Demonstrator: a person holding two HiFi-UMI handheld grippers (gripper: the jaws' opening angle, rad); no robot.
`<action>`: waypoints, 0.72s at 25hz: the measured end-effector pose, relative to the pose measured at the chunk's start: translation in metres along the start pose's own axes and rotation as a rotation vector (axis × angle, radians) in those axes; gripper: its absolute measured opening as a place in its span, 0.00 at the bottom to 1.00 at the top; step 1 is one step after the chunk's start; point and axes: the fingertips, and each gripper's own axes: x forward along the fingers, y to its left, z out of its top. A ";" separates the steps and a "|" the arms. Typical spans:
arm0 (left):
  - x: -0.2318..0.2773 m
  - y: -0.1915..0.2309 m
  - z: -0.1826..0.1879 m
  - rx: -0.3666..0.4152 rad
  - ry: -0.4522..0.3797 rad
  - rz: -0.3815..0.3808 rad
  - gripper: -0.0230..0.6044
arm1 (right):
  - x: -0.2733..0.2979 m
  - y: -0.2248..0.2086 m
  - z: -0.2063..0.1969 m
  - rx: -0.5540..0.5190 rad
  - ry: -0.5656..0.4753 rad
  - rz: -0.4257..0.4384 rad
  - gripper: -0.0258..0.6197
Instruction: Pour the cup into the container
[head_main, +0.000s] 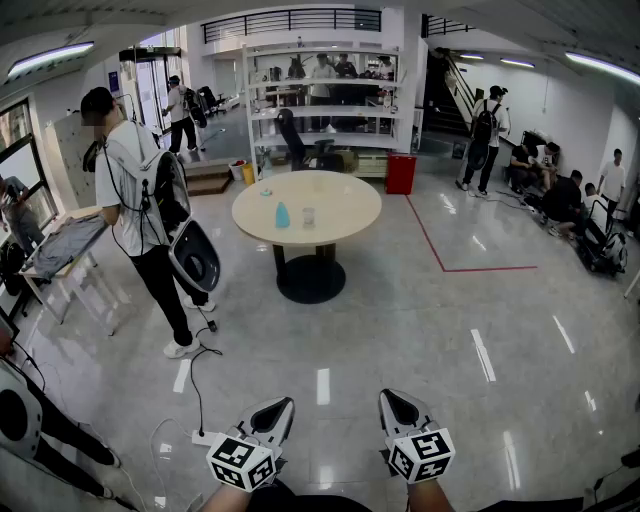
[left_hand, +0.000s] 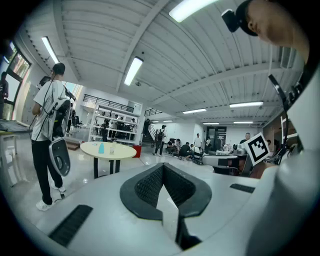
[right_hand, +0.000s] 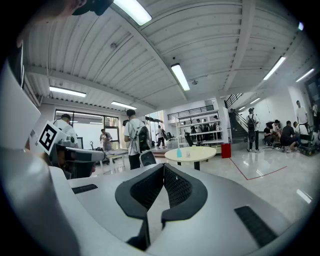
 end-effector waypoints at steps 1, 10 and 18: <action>0.005 0.001 -0.002 -0.004 0.008 0.001 0.04 | 0.003 -0.003 0.000 0.004 -0.003 0.002 0.05; 0.061 0.053 -0.012 -0.050 0.004 -0.020 0.04 | 0.068 -0.025 0.002 -0.003 0.002 -0.003 0.05; 0.130 0.168 0.026 -0.044 -0.036 -0.038 0.04 | 0.189 -0.046 0.034 -0.024 0.011 -0.055 0.05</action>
